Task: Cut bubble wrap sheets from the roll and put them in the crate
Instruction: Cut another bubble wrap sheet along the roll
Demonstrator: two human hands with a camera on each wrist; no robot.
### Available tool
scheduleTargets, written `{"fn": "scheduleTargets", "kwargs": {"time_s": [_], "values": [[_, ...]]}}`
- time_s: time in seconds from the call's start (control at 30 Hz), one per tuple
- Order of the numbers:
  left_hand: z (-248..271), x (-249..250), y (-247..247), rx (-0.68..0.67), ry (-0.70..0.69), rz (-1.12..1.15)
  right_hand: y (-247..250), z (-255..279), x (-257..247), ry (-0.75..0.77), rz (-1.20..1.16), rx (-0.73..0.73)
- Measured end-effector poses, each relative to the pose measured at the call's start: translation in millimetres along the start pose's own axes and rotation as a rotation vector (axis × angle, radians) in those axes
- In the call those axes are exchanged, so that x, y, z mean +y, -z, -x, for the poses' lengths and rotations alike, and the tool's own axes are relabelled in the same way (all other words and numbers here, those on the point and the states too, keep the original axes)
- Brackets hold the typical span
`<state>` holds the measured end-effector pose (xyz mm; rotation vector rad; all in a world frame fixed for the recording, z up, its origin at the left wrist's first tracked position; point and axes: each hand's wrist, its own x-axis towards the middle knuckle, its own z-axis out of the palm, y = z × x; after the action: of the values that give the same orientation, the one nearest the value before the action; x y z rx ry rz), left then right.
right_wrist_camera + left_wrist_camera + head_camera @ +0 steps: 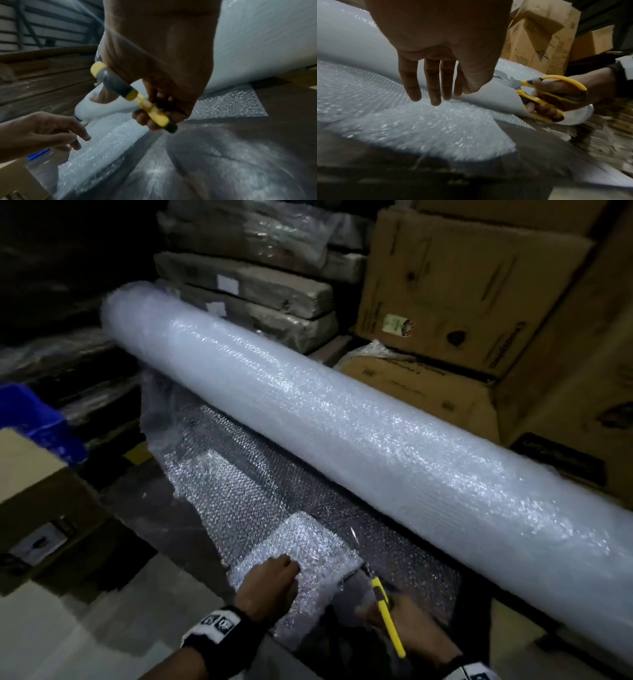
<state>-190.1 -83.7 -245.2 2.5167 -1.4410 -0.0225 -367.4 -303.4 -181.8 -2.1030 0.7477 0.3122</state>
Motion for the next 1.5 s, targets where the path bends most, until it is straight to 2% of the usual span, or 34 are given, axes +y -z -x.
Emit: {"fn": "scheduleTargets", "kwargs": {"time_s": [0.2,0.33,0.47,0.6,0.73,0.8,0.9,1.0,1.1,1.27,1.37,1.5], "values": [[39,-42,5,-0.045,-0.077,-0.027,-63,51,-18,-0.061,0.124,0.341],[55,-72,22,-0.084,-0.172,-0.034,-107,71,-42,-0.225,0.132,0.349],[52,-116,31,-0.167,-0.201,-0.067,-147,62,-45,-0.251,0.375,0.482],[33,-152,37,-0.235,-0.259,-0.04,-169,50,-42,-0.293,0.327,0.501],[5,-189,48,-0.27,-0.381,-0.04,-180,41,-84,-0.275,0.139,0.517],[-4,-204,58,-0.355,-0.394,-0.066,-187,29,-110,-0.274,0.076,0.553],[-12,-221,56,-0.396,-0.529,-0.188,-217,20,-147,-0.311,-0.057,0.596],[-20,-233,54,-0.43,-0.667,-0.213,-256,14,-183,-0.323,-0.204,0.663],[-25,-235,48,-0.388,-0.78,-0.222,-287,18,-211,-0.423,-0.295,0.732],[-33,-245,34,-0.35,-0.84,-0.283,-349,24,-221,-0.557,-0.526,0.774],[-41,-249,28,-0.313,-0.861,-0.307,-372,25,-230,-0.548,-0.809,0.786],[-48,-247,26,-0.301,-0.885,-0.332,-376,21,-248,-0.526,-1.091,0.731]]}}
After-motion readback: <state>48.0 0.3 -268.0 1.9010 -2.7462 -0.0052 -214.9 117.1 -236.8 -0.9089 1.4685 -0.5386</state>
